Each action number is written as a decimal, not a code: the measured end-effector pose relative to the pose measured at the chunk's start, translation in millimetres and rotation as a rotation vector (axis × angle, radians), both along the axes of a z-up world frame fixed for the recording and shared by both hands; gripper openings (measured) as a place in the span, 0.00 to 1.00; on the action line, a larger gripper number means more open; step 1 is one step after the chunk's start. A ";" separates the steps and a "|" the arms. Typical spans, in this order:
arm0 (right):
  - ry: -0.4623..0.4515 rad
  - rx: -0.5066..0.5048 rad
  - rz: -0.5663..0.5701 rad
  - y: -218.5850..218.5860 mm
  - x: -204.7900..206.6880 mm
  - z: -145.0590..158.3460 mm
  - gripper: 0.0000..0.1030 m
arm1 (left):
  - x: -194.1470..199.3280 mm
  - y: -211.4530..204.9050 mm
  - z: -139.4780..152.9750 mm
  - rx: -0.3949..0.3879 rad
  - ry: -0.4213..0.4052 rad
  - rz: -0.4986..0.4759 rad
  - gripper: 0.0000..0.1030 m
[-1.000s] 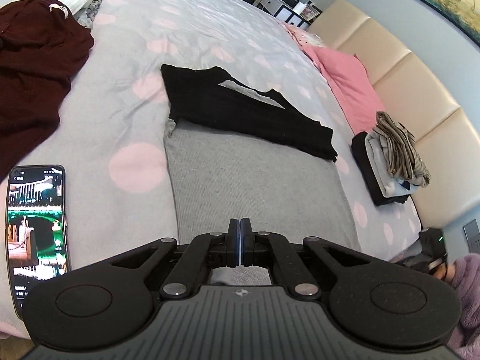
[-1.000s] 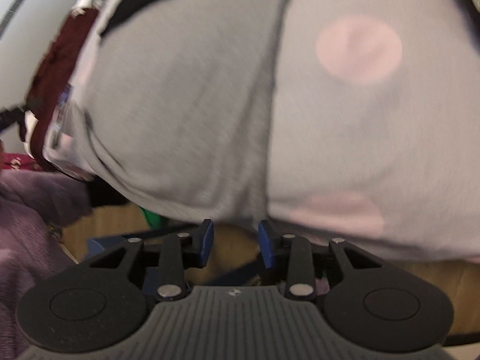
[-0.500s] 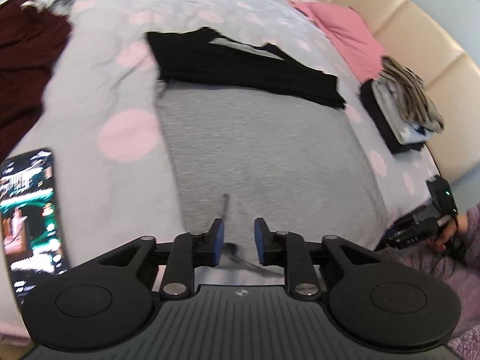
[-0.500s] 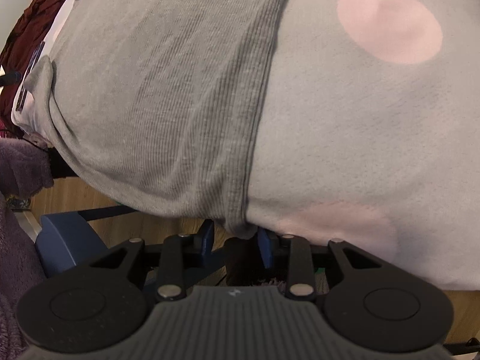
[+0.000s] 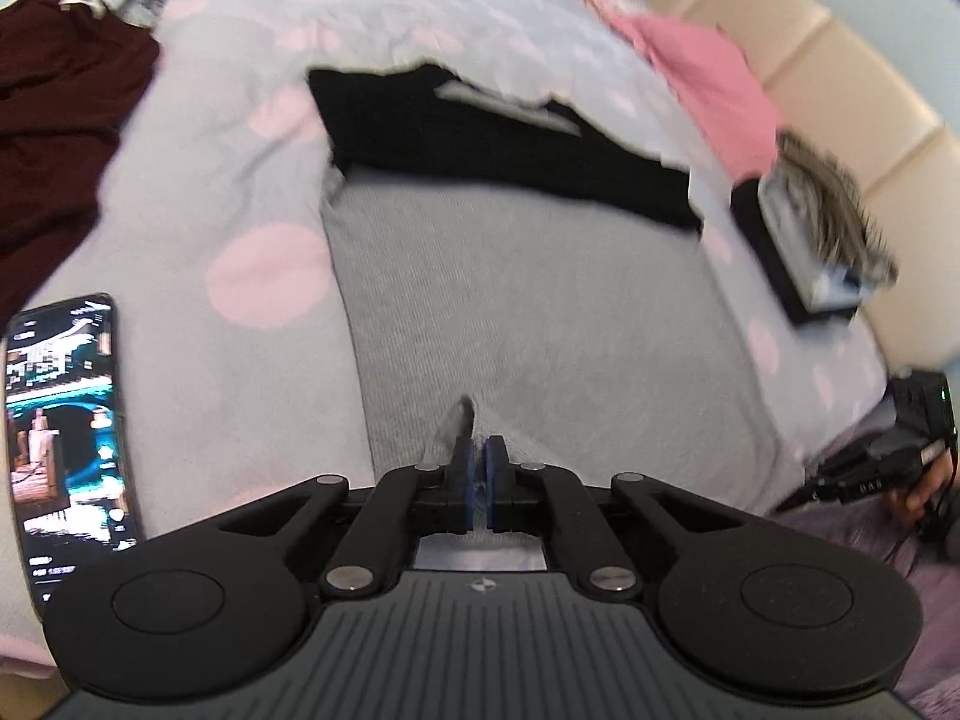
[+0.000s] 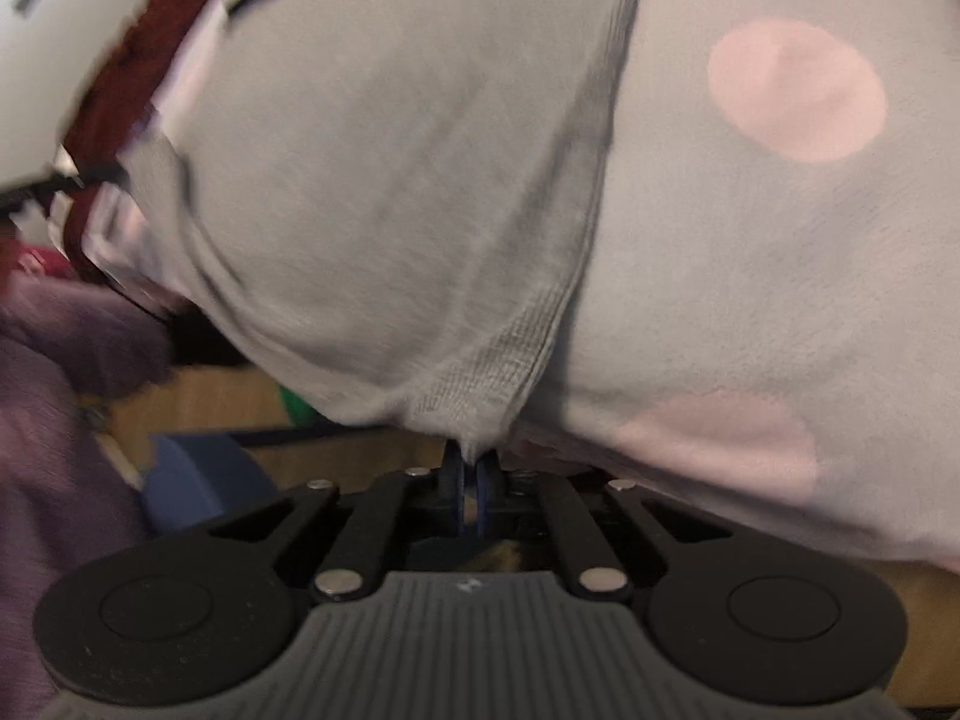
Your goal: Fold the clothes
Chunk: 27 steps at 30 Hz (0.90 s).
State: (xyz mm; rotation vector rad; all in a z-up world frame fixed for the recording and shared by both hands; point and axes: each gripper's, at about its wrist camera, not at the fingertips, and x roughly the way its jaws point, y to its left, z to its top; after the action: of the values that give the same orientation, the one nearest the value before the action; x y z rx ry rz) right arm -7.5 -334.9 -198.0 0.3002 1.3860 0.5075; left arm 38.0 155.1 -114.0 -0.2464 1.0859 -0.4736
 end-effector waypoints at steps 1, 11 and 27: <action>-0.015 0.043 -0.020 -5.3 2.4 6.8 0.04 | -0.4 4.8 3.4 -0.016 -0.007 0.017 0.01; -0.160 0.287 -0.328 -46.7 36.7 49.2 0.04 | 22.4 33.7 10.4 -0.038 0.001 0.181 0.01; -0.266 -0.056 -0.377 0.7 92.2 27.3 0.12 | 54.1 13.6 -3.5 0.185 -0.051 0.206 0.03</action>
State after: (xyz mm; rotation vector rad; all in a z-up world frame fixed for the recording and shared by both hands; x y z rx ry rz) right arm 84.7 -334.2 -170.7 0.4222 1.0509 0.1873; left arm 92.1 168.8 -117.5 -0.1798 1.0342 -0.1929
